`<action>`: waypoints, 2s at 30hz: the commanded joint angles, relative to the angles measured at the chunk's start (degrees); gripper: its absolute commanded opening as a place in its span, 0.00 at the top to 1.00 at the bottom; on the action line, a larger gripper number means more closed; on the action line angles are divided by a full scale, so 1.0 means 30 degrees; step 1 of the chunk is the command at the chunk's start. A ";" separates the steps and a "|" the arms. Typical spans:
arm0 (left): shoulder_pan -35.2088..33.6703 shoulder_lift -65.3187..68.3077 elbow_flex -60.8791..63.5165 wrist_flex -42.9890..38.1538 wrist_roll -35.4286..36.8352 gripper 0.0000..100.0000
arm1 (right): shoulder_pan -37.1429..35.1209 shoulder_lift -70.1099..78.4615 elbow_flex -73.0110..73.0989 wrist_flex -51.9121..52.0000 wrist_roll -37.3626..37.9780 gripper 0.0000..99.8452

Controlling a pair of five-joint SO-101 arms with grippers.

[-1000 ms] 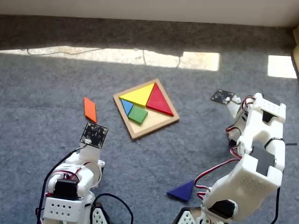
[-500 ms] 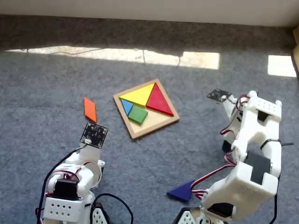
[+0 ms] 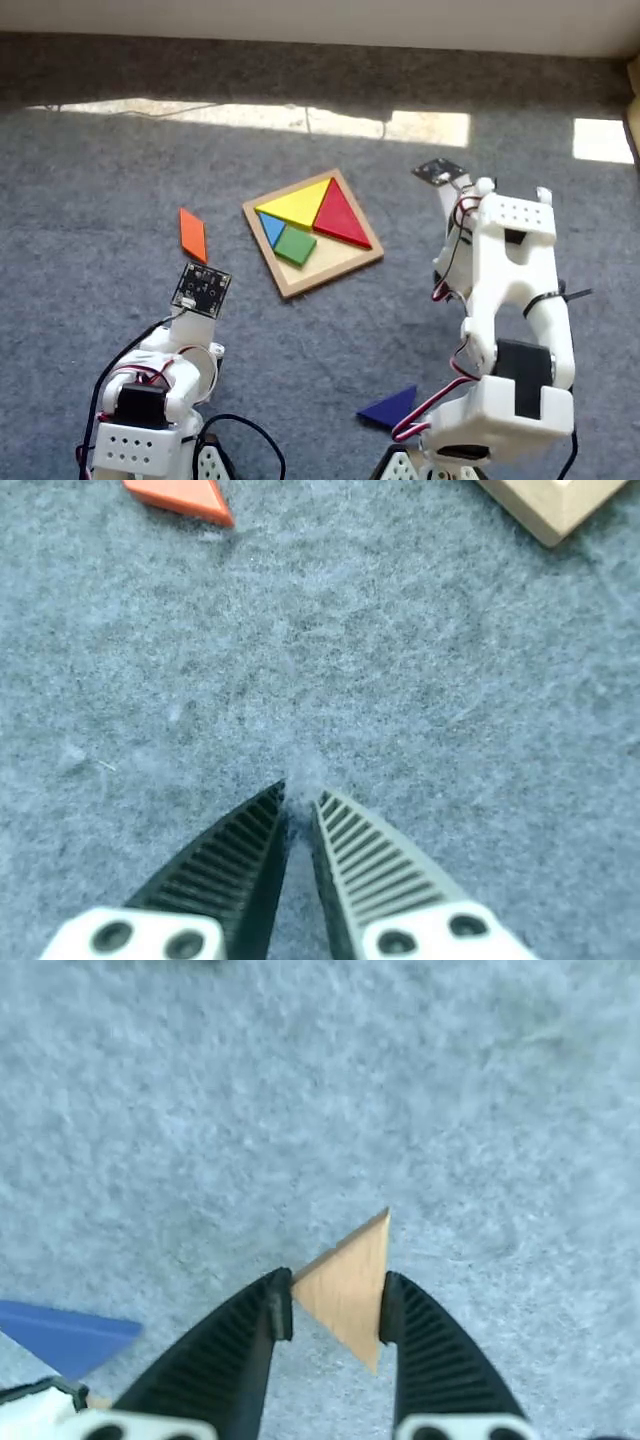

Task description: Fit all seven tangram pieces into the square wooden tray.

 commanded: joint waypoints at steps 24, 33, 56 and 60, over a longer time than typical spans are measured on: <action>0.0249 -0.0396 0.0396 -0.0029 0.0176 0.99 | -1.1033 -0.1597 -0.1040 -0.4967 -2.4029 0.90; 0.0249 -0.0396 0.0396 -0.0029 0.0176 0.99 | -1.1033 0.3824 -0.6637 -0.4821 -2.8718 0.90; 0.0249 -0.0396 0.0396 -0.0029 0.0176 0.99 | -1.1033 0.5993 -0.8952 -0.4821 -3.2821 0.74; 0.0249 -0.0396 0.0396 -0.0029 0.0176 0.99 | -1.0916 0.4615 -0.8952 -0.4821 -3.0359 0.91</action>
